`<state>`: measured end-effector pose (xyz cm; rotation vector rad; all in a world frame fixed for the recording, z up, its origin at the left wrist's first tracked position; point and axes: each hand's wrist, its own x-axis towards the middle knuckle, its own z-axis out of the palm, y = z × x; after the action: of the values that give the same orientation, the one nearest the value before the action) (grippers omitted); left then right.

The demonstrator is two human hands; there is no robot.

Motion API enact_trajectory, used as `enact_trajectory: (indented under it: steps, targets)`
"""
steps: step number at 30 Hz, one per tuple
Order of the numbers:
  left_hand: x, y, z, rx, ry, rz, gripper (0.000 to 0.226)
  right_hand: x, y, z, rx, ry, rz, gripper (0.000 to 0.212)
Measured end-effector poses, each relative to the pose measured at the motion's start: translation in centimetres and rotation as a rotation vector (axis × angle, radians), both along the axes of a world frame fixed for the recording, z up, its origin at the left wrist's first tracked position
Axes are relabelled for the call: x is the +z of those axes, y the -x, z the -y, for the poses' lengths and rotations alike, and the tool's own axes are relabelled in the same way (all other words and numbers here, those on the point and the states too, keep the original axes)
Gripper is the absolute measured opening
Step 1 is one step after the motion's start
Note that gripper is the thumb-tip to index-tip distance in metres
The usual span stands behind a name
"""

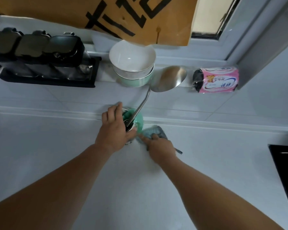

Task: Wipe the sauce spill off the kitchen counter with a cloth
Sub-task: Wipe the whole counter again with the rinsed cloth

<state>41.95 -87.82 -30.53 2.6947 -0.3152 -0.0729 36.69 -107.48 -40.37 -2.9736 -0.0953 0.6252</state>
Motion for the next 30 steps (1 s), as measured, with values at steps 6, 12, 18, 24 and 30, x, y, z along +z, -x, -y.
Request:
enact_trajectory:
  steps: [6, 12, 18, 24, 30]
  targets:
    - [0.3, 0.1, 0.0, 0.007, -0.209, 0.022, 0.107, 0.7, -1.4, 6.3, -0.028, 0.001, -0.065, 0.049]
    - [1.0, 3.1, 0.7, -0.048, -0.264, 0.308, 0.102, 0.7, 6.8, 19.2, -0.628, -0.013, -0.003, 0.061]
    - [-0.9, 9.3, 5.0, -0.258, -0.205, -0.078, 0.028, -0.1, 9.1, 12.9, -0.651, 0.078, -0.04, 0.056]
    - [-4.0, 9.6, 9.2, 0.094, -0.335, -0.778, 0.105, 1.4, 8.6, 4.5, -0.171, -0.14, -0.089, 0.078]
    - [-6.3, 10.3, 11.8, 0.14, -0.36, -0.876, 0.14, 2.3, 11.0, 19.7, -0.568, 0.002, 0.268, 0.046]
